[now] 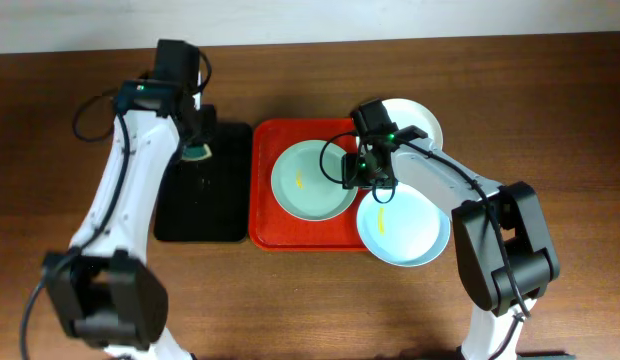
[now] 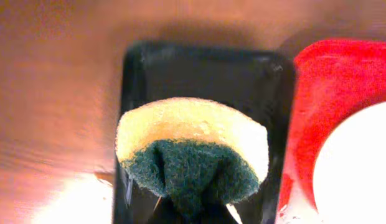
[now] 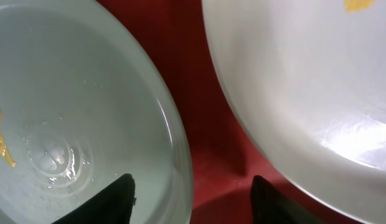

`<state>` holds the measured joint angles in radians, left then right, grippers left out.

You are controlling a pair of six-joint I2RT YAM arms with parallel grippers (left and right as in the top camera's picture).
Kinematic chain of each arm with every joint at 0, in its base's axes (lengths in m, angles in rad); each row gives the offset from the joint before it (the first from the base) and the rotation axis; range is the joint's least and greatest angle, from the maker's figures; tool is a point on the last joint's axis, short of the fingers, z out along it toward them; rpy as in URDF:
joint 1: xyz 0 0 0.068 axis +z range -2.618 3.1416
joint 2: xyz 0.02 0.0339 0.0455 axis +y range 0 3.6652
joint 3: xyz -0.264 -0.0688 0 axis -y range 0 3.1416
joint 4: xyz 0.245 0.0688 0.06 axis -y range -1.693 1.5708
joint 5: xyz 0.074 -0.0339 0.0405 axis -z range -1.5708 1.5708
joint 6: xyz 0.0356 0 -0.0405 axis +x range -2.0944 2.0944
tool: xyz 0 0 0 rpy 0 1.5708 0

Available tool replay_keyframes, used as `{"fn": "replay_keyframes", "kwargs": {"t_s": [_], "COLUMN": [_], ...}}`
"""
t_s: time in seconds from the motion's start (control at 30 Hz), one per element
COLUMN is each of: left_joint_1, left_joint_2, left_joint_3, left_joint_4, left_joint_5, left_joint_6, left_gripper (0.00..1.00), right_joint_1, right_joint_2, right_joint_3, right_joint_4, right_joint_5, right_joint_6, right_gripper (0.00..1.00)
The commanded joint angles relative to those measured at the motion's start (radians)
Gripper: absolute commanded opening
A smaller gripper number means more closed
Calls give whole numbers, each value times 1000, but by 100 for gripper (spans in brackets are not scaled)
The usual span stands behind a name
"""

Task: Clean dirty plates on tray and stack at the side

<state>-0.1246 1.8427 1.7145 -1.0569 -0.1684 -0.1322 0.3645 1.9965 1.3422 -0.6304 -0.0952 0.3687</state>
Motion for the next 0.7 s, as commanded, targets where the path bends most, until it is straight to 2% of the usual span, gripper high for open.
{"fn": "replay_keyframes", "kwargs": {"t_s": [0.0,0.43,0.67], "left_joint_1": [-65,-33,104], "left_joint_2": [-33,-25,-25], "left_joint_3": [16,13,2], "left_joint_4": [10,-21,-29], "left_joint_5": [-64,33,319], "left_joint_6": [161,164,220], "left_gripper": [0,0,0], "right_joint_1": [2,2,2], "right_joint_2": [9,9,9], "right_joint_3": [-7,-7,-7], "right_joint_4": [0,-2,-1], "right_joint_5": [2,2,2], "right_joint_6": [6,6,6], "right_gripper": [64,64,65]}}
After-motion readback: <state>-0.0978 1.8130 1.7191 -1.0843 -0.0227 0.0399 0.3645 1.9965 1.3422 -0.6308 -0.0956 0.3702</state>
